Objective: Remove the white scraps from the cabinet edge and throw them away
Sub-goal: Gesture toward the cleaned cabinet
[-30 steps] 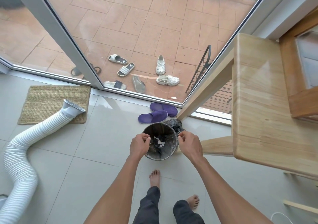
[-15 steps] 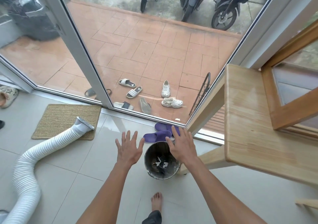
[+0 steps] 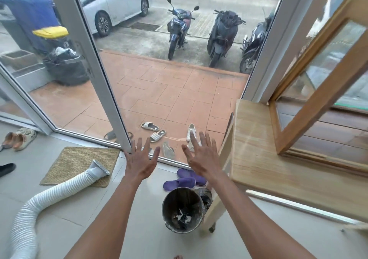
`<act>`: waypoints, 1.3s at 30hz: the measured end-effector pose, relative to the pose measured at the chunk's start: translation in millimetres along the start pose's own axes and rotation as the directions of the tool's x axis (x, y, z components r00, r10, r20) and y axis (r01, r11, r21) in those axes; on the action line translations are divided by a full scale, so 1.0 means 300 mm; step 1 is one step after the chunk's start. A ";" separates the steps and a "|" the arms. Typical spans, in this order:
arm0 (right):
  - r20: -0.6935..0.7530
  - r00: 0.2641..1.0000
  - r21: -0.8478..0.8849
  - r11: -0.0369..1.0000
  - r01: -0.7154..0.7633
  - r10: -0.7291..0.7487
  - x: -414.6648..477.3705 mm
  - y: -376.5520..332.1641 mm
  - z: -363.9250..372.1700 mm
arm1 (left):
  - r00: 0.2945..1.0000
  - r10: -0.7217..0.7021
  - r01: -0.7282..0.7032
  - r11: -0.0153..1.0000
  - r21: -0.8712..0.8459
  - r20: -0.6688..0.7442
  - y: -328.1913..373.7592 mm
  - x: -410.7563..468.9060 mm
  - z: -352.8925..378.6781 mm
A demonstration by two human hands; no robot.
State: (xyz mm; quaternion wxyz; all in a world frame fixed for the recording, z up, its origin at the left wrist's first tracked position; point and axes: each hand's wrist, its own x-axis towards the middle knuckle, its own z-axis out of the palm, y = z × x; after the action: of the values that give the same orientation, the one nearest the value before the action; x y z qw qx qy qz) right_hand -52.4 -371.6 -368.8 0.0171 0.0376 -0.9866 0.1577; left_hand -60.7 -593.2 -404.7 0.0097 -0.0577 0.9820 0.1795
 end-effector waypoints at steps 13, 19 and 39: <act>-0.217 0.975 -0.037 0.998 -0.051 0.042 -0.398 0.404 -0.308 | 0.971 0.240 -0.240 0.971 -0.013 -0.012 0.441 -0.330 0.024; -0.262 0.947 -0.077 0.974 -0.213 0.187 -0.597 0.689 -0.385 | 0.895 0.446 -0.446 0.895 0.029 -0.007 0.720 -0.417 0.069; -0.447 0.701 0.193 0.825 -0.531 0.555 -0.725 1.210 -0.652 | 0.399 0.917 -0.878 0.379 0.291 0.010 1.436 -0.447 0.037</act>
State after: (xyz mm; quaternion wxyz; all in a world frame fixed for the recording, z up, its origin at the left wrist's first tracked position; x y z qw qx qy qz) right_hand 139.8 48.4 -305.5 0.2153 -0.2950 -0.9126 0.1840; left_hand 22.0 -174.5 -258.5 -0.1573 0.4728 0.8667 0.0257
